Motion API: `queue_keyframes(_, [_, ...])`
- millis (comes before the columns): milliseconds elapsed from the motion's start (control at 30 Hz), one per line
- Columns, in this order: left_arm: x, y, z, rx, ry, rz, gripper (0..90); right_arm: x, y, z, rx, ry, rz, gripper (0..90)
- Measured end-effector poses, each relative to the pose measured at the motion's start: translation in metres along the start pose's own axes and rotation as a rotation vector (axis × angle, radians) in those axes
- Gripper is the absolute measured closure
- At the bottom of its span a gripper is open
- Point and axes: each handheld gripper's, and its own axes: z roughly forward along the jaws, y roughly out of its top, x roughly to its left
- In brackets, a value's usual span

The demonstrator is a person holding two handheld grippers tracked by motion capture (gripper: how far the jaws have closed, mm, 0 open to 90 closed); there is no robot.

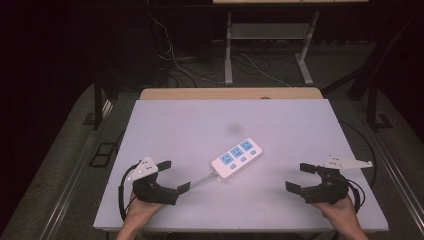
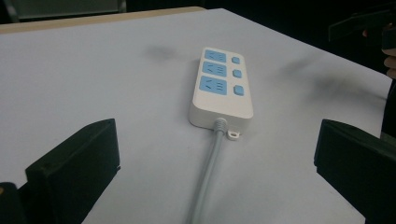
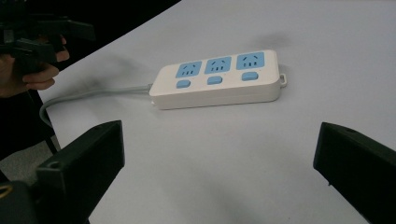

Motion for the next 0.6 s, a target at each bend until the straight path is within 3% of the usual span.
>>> queue_keyframes(600, [-0.0066,0.0010,0.0038,0.022,-0.023,0.018,0.0,0.0003,0.0006,0.0020,0.013,0.022,0.005,2.0])
